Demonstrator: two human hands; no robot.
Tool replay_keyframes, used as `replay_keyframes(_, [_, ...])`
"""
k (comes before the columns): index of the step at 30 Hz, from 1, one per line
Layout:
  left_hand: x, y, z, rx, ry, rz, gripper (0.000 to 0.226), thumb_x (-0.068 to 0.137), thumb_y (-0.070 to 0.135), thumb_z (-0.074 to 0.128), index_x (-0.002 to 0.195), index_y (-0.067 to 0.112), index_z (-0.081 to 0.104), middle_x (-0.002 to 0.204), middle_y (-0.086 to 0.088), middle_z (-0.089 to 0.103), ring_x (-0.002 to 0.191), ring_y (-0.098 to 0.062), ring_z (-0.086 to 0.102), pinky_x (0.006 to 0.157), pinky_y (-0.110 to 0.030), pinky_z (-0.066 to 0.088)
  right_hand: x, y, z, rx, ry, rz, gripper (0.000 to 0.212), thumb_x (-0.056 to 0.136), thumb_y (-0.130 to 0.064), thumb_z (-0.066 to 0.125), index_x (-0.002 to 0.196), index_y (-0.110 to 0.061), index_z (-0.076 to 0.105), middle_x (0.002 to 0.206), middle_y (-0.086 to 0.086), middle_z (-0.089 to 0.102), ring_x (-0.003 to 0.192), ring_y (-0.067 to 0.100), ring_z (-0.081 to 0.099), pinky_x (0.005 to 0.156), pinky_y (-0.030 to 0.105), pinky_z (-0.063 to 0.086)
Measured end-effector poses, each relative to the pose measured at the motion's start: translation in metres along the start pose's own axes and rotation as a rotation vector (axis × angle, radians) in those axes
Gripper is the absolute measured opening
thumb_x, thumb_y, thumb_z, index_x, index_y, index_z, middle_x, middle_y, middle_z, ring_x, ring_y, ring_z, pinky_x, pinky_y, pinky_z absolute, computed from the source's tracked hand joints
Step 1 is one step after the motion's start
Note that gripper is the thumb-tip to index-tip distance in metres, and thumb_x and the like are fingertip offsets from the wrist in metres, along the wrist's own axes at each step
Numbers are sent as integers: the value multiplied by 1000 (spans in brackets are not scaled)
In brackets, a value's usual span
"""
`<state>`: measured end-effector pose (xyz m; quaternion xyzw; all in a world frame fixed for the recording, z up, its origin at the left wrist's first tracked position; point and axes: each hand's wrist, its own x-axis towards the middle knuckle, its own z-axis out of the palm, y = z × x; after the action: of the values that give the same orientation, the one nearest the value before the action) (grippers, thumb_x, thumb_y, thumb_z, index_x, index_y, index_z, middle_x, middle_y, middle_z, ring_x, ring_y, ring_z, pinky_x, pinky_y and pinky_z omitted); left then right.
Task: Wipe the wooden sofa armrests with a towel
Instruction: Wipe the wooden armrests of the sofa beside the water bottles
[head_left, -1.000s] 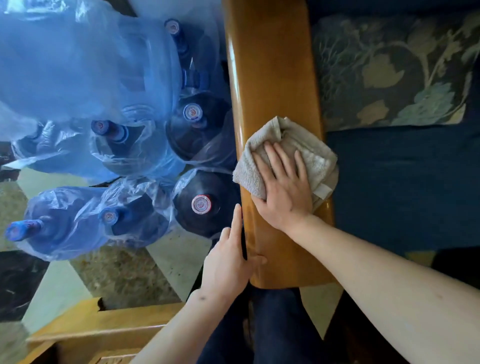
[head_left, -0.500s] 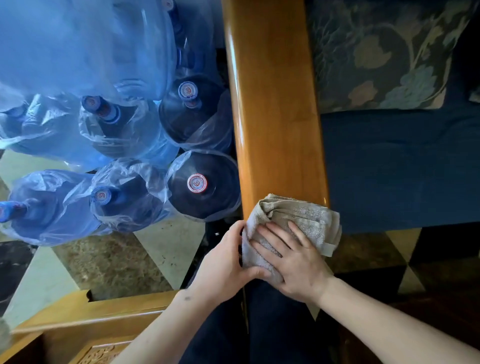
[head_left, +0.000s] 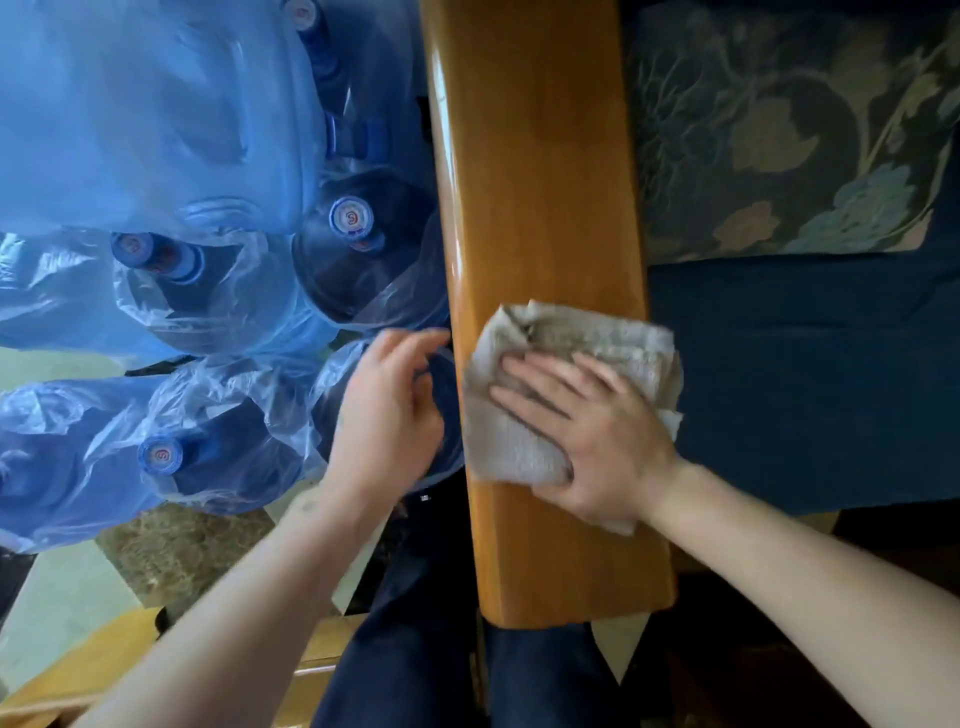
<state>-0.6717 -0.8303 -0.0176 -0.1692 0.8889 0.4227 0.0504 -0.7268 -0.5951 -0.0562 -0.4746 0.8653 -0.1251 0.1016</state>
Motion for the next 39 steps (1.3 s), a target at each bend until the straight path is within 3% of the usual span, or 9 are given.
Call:
replay_keyframes(6, [134,29,0,-82,185,-245,45,87,11,63,132,14,61,121,-4,65,104,-18,63,90,-27,47,131,78,-31,-71,76,186,85,84,-63,51,160,-29,36,169,1,33,155,22,28,124,46,19])
replay_keyframes(10, [193,35,-3,52,174,-322,14,86,16,59,95,10,68,96,-6,65,85,-20,53,72,-34,40,204,119,-45,-86,128,298,84,84,-64,46,161,-30,34,171,-1,30,156,23,27,125,46,19])
replay_keyframes(12, [209,35,-4,85,121,-346,23,85,27,67,84,3,63,88,-9,63,80,-25,54,67,-38,41,233,139,-54,-96,123,328,85,85,-65,44,162,-31,33,171,-3,28,157,22,24,126,45,17])
replay_keyframes(16, [216,42,-1,-16,-50,-438,37,75,36,83,103,15,73,108,-3,69,95,-22,66,86,-45,56,282,172,-73,-94,110,327,84,84,-63,43,161,-31,34,171,-3,28,157,20,23,125,44,15])
replay_keyframes(21, [222,47,0,-34,27,-467,37,73,32,85,101,12,73,102,0,63,96,-23,62,83,-48,58,307,186,-85,-99,70,277,85,84,-62,47,161,-28,35,171,0,29,157,23,24,126,47,18])
replay_keyframes(27, [230,48,3,38,91,-422,49,77,37,82,118,12,71,102,4,57,105,-24,58,82,-39,50,314,188,-82,-96,68,270,82,86,-61,43,160,-25,37,170,2,31,157,24,26,127,49,18])
replay_keyframes(30, [220,52,10,203,14,-388,56,94,41,64,140,12,55,125,-7,61,119,-33,54,94,-48,49,295,165,-73,-163,-17,337,80,93,-58,29,164,-22,25,173,5,22,160,26,18,130,49,11])
replay_keyframes(33, [167,53,14,353,-108,-294,52,99,21,49,150,13,41,142,-8,52,123,-35,48,97,-47,47,215,106,-51,-135,-84,366,78,99,-58,27,167,-22,11,175,5,11,162,25,9,131,51,8])
replay_keyframes(39, [-18,38,31,246,-528,-329,71,93,21,46,158,18,19,163,-4,28,142,-31,33,111,-43,34,43,-32,-28,207,-135,621,67,103,-39,39,166,-27,16,173,-7,8,161,15,4,132,43,6])
